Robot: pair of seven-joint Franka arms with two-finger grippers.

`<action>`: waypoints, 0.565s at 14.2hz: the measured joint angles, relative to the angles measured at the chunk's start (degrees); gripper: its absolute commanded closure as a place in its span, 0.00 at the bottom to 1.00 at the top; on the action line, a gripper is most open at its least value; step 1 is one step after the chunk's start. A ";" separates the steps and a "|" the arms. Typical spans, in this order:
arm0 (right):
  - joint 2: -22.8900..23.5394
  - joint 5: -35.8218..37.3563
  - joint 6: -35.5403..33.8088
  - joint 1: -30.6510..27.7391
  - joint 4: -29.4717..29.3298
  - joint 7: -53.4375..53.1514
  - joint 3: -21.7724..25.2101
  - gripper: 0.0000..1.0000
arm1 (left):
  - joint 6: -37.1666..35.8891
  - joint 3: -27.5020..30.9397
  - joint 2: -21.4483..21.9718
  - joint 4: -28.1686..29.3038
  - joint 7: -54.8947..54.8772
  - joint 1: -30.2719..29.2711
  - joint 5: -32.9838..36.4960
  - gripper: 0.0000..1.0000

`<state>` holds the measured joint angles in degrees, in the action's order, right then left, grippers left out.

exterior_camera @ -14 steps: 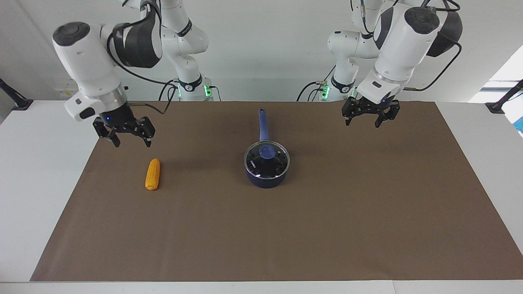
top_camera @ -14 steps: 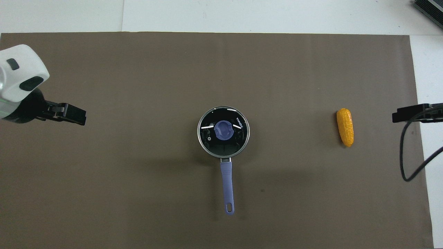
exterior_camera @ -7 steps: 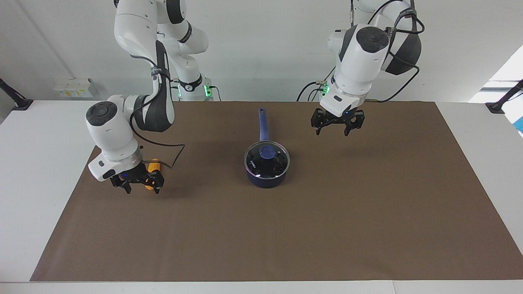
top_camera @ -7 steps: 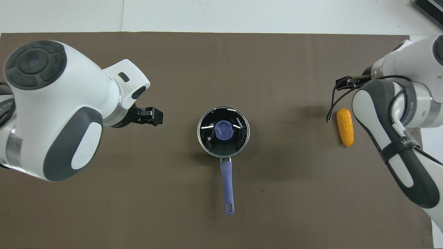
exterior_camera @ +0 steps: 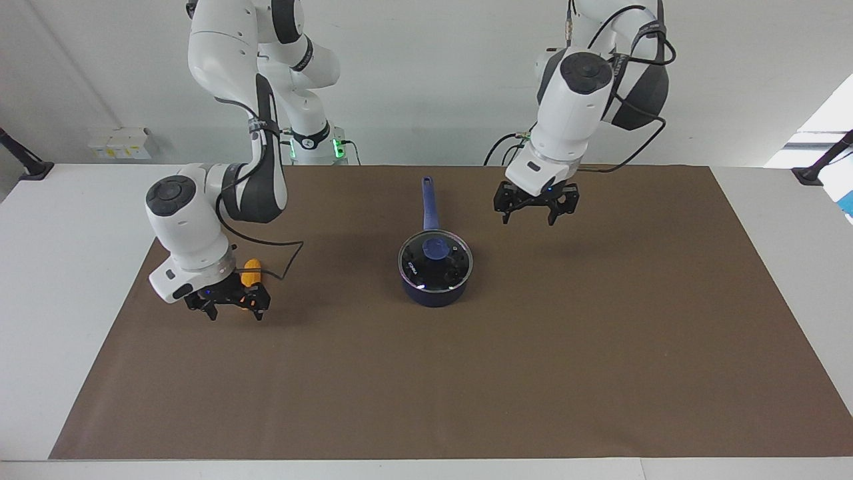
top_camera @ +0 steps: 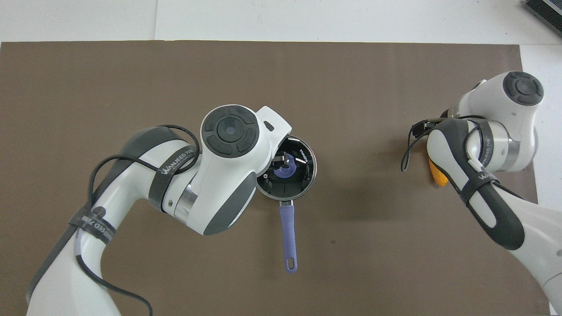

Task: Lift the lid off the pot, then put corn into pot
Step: 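Reach the left gripper to the lid knob while the right gripper reaches the corn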

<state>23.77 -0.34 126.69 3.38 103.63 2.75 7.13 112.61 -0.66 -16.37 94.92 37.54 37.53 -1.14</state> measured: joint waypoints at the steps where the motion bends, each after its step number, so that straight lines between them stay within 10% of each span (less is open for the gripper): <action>1: -0.32 0.00 0.00 -0.21 0.63 0.05 0.01 0.00 | 0.15 0.01 -1.24 -1.04 1.48 0.98 0.02 0.00; 8: -1.13 0.00 -0.02 -0.83 3.49 1.78 0.03 0.00 | 0.15 0.06 -9.55 -9.11 8.04 2.83 1.96 0.00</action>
<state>22.64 -0.35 126.67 2.56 107.11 4.53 7.16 112.76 -0.61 -25.92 85.81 45.58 40.36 0.82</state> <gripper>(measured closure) 0.000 0.000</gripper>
